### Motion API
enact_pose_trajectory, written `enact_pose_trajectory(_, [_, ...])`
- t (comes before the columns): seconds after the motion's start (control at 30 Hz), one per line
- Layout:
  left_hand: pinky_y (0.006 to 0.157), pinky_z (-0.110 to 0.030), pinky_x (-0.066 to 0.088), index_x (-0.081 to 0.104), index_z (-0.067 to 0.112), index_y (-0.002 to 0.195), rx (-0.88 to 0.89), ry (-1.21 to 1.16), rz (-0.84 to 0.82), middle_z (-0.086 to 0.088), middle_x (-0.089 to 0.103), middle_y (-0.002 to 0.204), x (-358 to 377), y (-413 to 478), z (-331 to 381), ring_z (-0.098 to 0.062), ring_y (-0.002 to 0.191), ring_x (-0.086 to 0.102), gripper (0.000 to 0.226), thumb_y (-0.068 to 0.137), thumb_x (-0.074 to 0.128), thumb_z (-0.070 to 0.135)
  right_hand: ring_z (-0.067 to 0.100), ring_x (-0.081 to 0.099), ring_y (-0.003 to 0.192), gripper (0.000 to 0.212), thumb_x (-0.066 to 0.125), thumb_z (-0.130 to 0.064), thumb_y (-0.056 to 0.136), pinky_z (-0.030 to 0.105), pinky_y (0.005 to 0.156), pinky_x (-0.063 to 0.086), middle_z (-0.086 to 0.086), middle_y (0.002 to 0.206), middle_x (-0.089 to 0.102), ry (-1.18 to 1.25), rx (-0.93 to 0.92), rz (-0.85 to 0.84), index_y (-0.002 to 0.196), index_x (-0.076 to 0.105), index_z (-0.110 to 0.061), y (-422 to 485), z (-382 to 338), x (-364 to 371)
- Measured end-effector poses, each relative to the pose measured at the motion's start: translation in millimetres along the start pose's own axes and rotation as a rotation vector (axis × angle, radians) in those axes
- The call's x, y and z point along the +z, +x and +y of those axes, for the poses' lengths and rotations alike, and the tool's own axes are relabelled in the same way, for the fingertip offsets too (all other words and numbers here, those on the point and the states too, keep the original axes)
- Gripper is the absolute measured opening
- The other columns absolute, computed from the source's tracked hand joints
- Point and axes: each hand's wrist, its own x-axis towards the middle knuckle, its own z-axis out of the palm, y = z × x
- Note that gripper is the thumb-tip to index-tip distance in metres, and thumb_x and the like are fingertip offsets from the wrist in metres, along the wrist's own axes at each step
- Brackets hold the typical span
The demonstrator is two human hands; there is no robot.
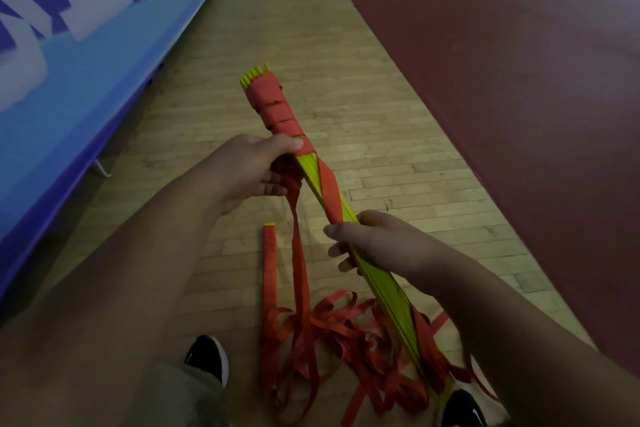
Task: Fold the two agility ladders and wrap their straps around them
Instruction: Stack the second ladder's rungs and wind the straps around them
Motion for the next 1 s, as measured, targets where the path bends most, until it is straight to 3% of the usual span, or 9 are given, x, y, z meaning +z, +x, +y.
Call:
enact_pose_trajectory(0.23, [0.082, -0.036, 0.063, 0.078, 0.005, 0.116, 0.092, -0.100, -0.135, -0.018, 0.081, 0.117, -11, -6, 4, -0.030, 0.102, 0.079, 0.028, 0.108, 0.062, 0.027, 0.022, 0.081, 0.109, 0.027, 0.069, -0.035, 0.106, 0.046, 0.106, 0.060, 0.000, 0.117, 0.084, 0.053, -0.111, -0.137, 0.123, 0.078, -0.015, -12, -5, -20])
enact_pose_trajectory(0.43, [0.094, -0.043, 0.065, 0.077, 0.000, 0.123, 0.116, 0.009, -0.147, -0.023, 0.079, 0.121, -16, -3, 2, -0.041, 0.117, 0.075, 0.042, 0.109, 0.062, 0.037, 0.026, 0.081, 0.106, 0.027, 0.074, -0.034, 0.104, 0.053, 0.106, 0.061, 0.007, 0.114, 0.083, 0.066, -0.179, -0.100, 0.120, 0.079, -0.012, -7, 1, -18])
enact_pose_trajectory(0.57, [0.088, -0.044, 0.066, 0.081, 0.012, 0.109, 0.123, 0.184, -0.128, -0.013, 0.083, 0.103, -19, -1, -7, -0.032, 0.097, 0.079, 0.037, 0.111, 0.057, 0.041, 0.031, 0.081, 0.102, 0.028, 0.078, -0.039, 0.101, 0.056, 0.103, 0.061, 0.009, 0.107, 0.084, 0.012, -0.178, -0.040, 0.112, 0.081, -0.014, -4, 8, -19])
enact_pose_trajectory(0.63, [0.083, -0.043, 0.065, 0.080, 0.013, 0.105, 0.119, 0.220, -0.119, -0.009, 0.080, 0.094, -19, 0, -12, -0.025, 0.088, 0.077, 0.036, 0.114, 0.054, 0.038, 0.035, 0.080, 0.097, 0.032, 0.082, -0.046, 0.095, 0.052, 0.093, 0.062, 0.016, 0.103, 0.081, -0.032, -0.178, 0.005, 0.104, 0.081, -0.016, 0, 11, -18])
enact_pose_trajectory(0.7, [0.078, -0.039, 0.064, 0.078, 0.011, 0.107, 0.110, 0.211, -0.117, -0.011, 0.078, 0.095, -19, 0, -15, -0.022, 0.086, 0.077, 0.035, 0.114, 0.053, 0.036, 0.029, 0.075, 0.079, 0.034, 0.085, -0.048, 0.091, 0.044, 0.078, 0.056, 0.021, 0.100, 0.078, -0.053, -0.179, 0.043, 0.099, 0.079, -0.015, 3, 14, -16])
enact_pose_trajectory(0.83, [0.074, -0.034, 0.065, 0.077, 0.006, 0.115, 0.093, 0.107, -0.130, -0.011, 0.078, 0.098, -14, -2, -14, -0.020, 0.083, 0.076, 0.037, 0.110, 0.061, 0.039, 0.011, 0.059, 0.060, 0.028, 0.087, -0.040, 0.093, 0.033, 0.066, 0.046, 0.000, 0.068, 0.063, -0.061, -0.183, 0.057, 0.086, 0.074, -0.017, 6, 16, -14])
enact_pose_trajectory(0.93, [0.068, -0.033, 0.064, 0.077, 0.005, 0.109, 0.135, 0.084, -0.072, -0.009, 0.078, 0.091, -9, -1, -13, -0.017, 0.075, 0.075, 0.045, 0.093, 0.073, 0.047, 0.011, 0.059, 0.061, 0.028, 0.088, -0.038, 0.093, 0.033, 0.066, 0.047, -0.005, 0.069, 0.060, -0.050, -0.200, 0.050, 0.091, 0.074, -0.014, 8, 15, -11])
enact_pose_trajectory(1.0, [0.067, -0.032, 0.061, 0.078, 0.006, 0.105, 0.149, 0.073, -0.028, -0.008, 0.079, 0.089, -10, 1, -13, -0.016, 0.073, 0.074, 0.041, 0.094, 0.075, 0.045, 0.007, 0.061, 0.061, 0.022, 0.087, -0.037, 0.094, 0.031, 0.064, 0.048, -0.009, 0.068, 0.062, -0.051, -0.213, 0.047, 0.091, 0.075, -0.018, 7, 12, -9])
